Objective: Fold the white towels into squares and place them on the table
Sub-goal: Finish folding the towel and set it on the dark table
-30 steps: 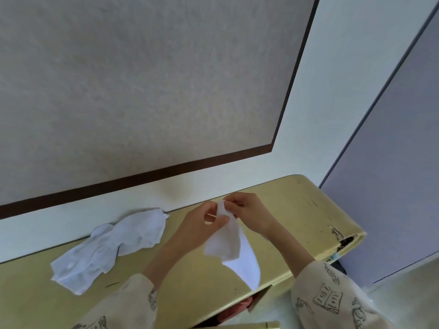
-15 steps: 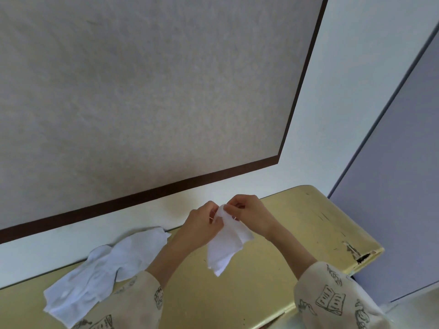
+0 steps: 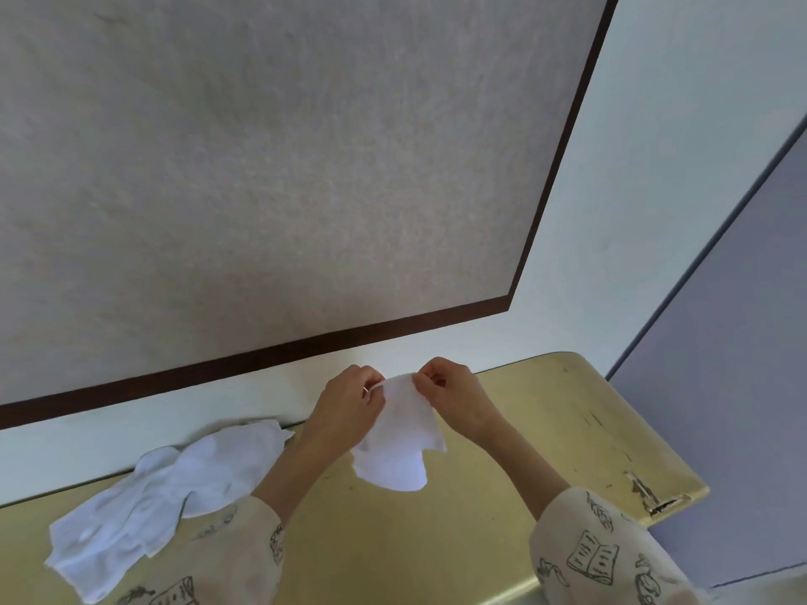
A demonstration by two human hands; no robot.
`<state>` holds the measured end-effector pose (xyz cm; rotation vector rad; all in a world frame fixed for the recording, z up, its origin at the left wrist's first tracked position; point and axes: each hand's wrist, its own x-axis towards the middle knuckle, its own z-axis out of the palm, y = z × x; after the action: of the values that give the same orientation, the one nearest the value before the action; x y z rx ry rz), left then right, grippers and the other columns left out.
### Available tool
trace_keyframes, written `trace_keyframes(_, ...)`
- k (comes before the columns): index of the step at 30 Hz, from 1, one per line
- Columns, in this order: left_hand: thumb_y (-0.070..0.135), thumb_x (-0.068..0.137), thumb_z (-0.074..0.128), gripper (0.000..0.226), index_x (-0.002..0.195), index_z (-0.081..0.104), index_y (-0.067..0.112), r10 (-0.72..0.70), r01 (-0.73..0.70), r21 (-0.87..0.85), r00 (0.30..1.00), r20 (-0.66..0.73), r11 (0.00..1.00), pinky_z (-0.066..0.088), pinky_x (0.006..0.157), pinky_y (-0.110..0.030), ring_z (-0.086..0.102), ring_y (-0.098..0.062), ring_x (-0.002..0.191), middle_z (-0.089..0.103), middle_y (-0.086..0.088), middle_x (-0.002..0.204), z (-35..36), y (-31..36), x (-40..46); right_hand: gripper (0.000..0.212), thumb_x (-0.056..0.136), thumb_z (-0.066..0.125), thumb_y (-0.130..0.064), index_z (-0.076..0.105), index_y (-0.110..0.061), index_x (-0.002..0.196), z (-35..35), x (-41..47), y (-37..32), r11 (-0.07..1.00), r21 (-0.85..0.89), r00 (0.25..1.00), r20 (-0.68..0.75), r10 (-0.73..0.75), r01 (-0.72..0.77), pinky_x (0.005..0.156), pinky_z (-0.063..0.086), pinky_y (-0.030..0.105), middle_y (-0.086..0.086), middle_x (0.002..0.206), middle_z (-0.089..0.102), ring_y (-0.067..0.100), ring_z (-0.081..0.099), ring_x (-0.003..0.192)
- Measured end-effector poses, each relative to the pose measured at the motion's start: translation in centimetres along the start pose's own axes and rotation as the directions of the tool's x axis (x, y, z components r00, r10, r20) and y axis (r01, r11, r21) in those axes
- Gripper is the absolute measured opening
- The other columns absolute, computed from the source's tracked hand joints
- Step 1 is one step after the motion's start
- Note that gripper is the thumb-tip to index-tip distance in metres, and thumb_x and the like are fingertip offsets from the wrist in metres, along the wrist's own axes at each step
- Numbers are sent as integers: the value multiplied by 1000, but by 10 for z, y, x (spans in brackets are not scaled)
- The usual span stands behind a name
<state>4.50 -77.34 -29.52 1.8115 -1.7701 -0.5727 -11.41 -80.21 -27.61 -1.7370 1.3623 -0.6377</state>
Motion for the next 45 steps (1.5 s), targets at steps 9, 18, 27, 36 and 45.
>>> trace_keyframes(9,27,93,53,20,96,68,14,-2,1,-89,1000,-12,996,39,66,-18,53,-9,80,59,9,82,-13,40,42,17,92,53,-30,48,-18,80,-32,11,55,991,-136,997,77,9,2,53,30,17,-8,68,50,7,43,61)
trace_keyframes(18,12,93,51,19,103,67,15,-104,102,22,989,106,995,37,79,-19,52,-8,94,60,5,99,-19,13,68,34,89,54,-15,44,-6,57,-64,36,104,964,-254,992,71,105,-84,49,19,22,1,56,37,15,29,55)
trace_keyframes(27,26,86,64,20,90,64,7,-238,239,73,971,-11,968,35,61,-23,48,-9,63,54,2,71,-12,-30,91,23,94,49,-14,70,-8,100,-76,89,101,974,-196,993,-36,110,-115,70,36,22,-2,86,61,15,52,85)
trace_keyframes(36,9,88,59,17,101,69,9,-192,191,16,978,83,981,34,78,-17,52,-10,85,63,0,98,31,-66,32,19,91,57,-17,72,-10,101,-70,42,138,973,-203,993,8,118,-113,79,40,24,4,102,71,18,62,95)
trace_keyframes(45,13,88,59,15,97,70,6,-354,347,93,842,407,933,31,60,-18,51,-13,78,56,4,77,126,-118,-55,24,93,55,-20,69,-11,109,-10,-26,232,857,-405,881,207,426,-319,79,35,19,7,117,67,21,59,112)
